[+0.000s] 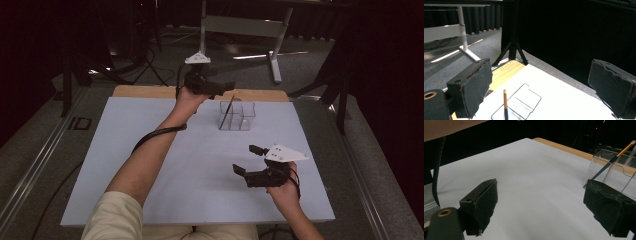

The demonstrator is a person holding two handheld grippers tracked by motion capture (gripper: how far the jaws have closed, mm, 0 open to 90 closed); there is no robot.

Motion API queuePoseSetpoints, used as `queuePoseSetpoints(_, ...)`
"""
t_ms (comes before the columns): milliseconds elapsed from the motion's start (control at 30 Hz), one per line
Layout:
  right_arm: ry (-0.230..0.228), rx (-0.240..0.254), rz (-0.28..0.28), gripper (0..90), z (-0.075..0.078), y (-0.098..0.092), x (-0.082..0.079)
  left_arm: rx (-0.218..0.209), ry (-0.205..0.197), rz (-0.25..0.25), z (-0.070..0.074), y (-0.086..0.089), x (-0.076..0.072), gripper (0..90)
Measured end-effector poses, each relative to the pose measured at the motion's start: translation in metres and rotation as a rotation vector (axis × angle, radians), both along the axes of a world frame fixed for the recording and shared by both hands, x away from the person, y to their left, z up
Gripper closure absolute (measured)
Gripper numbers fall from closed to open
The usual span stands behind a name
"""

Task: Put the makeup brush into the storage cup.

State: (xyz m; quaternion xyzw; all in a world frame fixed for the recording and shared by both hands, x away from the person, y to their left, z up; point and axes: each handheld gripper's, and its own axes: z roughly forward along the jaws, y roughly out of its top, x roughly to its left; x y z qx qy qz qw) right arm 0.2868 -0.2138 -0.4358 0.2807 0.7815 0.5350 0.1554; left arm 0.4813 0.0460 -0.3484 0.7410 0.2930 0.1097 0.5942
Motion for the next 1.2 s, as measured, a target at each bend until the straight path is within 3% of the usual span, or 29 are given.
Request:
queuePoseSetpoints(67, 0.000, 0.000, 0.000, 12.3, 0.000, 0.000, 0.000, -0.002, -0.018, -0.007, -0.001, 0.000, -0.005, 4.9)
queuePoseSetpoints(167, 0.001, -0.001, 0.000, 12.3, 0.000, 0.000, 0.000, -0.030, -0.001, -0.026, -0.002, 0.002, -0.010, 2.7)
queuePoseSetpoints(333, 0.001, -0.004, -0.004, 12.3, 0.000, 0.000, 0.000, -0.015, 0.003, -0.052, -0.005, 0.005, -0.020, 2.6)
queuePoseSetpoints(533, 0.002, -0.008, -0.007, 12.3, -0.001, 0.001, 0.001, -0.038, 0.008, -0.072, -0.005, 0.013, -0.031, 2.6)
queuePoseSetpoints(1200, 0.006, -0.018, 0.004, 12.3, -0.003, 0.006, 0.001, -0.016, 0.003, -0.099, -0.014, 0.045, -0.072, 2.7)
